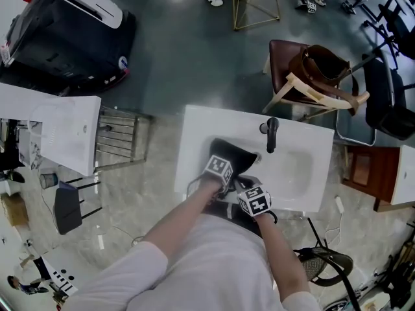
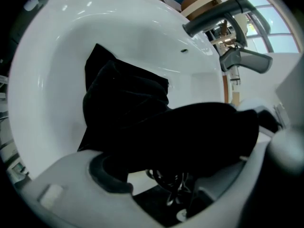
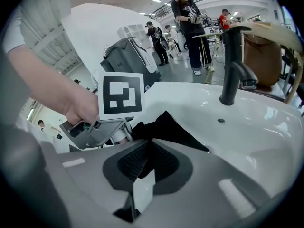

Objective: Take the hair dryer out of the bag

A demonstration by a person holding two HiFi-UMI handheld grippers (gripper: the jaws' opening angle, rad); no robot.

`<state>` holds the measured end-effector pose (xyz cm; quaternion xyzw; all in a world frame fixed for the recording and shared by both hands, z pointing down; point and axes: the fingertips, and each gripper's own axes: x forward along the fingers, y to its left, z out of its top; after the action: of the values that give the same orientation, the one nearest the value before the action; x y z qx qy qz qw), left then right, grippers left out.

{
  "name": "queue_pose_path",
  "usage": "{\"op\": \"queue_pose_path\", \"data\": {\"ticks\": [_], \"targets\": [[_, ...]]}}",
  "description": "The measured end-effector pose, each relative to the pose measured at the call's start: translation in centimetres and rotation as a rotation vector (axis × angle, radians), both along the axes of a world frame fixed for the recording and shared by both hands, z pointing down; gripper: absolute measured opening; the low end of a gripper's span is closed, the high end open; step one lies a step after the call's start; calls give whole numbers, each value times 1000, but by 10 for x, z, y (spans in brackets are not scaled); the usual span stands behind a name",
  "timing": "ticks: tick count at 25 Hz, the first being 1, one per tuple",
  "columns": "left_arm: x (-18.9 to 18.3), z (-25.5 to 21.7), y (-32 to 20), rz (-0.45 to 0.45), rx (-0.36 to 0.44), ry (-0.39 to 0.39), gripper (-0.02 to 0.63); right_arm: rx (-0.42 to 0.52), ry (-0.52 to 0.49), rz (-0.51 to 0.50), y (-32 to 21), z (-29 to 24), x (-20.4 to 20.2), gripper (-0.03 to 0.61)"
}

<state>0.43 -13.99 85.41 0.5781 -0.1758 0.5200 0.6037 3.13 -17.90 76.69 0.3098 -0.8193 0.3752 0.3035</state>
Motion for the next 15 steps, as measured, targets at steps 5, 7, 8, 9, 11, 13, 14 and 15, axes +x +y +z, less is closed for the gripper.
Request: {"op": "queue_pose_path", "data": {"ticks": [5, 7, 8, 9, 11, 13, 14, 15], "targets": [[3, 9, 4, -65, -68, 1, 337, -7, 9, 2, 1, 2, 2, 20], [2, 10, 8, -66, -97, 0, 337, -7, 5, 3, 2, 1, 2, 20], [3, 10, 9, -64, -108, 0, 337, -6, 3, 3, 2, 0, 1, 20], [3, 11, 9, -65, -114, 2, 331, -4, 2, 4, 3, 0, 2, 20], [4, 12, 8, -80, -118, 8, 291, -3, 0, 10, 3, 1, 4, 20], [4, 13, 7, -109, -125, 18, 273, -6, -2, 18, 3, 2, 8, 20], [3, 12, 7, -123, -129, 27, 262, -8, -4, 20, 3, 3, 9, 20], [2, 11, 7, -132, -131, 36, 253, -9, -6, 21, 3, 4, 10, 20]]}}
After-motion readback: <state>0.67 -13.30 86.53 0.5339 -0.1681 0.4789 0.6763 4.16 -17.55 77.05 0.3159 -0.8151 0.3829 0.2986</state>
